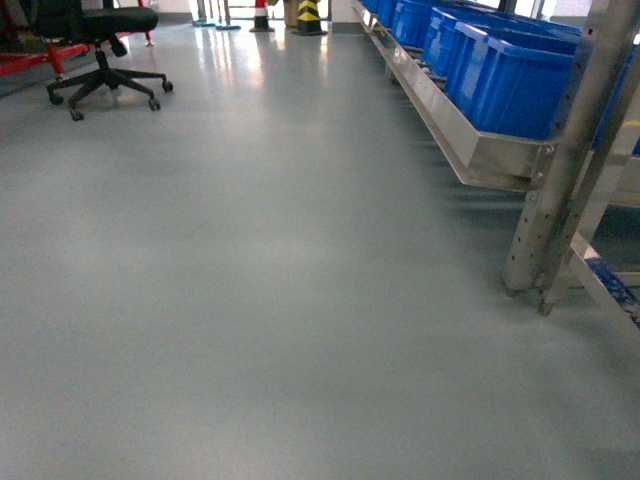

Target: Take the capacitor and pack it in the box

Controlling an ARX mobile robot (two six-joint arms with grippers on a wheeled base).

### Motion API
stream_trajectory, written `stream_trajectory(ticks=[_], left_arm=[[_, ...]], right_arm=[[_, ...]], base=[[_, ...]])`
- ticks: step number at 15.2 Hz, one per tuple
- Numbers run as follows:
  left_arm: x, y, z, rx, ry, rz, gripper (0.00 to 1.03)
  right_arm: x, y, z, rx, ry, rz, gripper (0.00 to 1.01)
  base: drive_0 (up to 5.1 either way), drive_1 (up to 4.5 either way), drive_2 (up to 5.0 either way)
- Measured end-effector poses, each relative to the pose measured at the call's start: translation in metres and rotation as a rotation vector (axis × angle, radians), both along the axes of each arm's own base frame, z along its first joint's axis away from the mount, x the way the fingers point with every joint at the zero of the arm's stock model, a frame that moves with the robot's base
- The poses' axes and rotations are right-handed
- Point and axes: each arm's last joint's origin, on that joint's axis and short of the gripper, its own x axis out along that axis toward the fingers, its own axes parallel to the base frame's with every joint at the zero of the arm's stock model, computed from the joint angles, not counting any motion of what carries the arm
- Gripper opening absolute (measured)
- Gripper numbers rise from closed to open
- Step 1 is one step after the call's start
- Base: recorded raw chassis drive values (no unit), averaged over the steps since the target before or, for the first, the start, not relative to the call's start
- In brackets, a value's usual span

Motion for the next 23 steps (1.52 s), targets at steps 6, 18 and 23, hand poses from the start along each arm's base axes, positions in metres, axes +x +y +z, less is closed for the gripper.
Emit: stream_trajectory(ticks=[6,18,23], left_arm=[[0.0000,0.0000,-0.0002,0.000,0.002,0.000,0.44],[0.0000,0.0000,-0.0001,0.000,0.002,0.000,0.44],[0.0000,0.0000,-0.0002,0.000,0.002,0.000,0.44]], right_arm=[[0.0000,0.0000,-0.0003,0.000,0.003,0.000,0.98],[0.0000,0.0000,-0.0004,0.000,0.004,0.001,0.98],[0.0000,0.0000,-0.0004,0.000,0.005,0.000,0.98]], base=[[-5.1,2.38,2.4],[-4.9,2.52,2.5],[-4.9,2.57,2.6]])
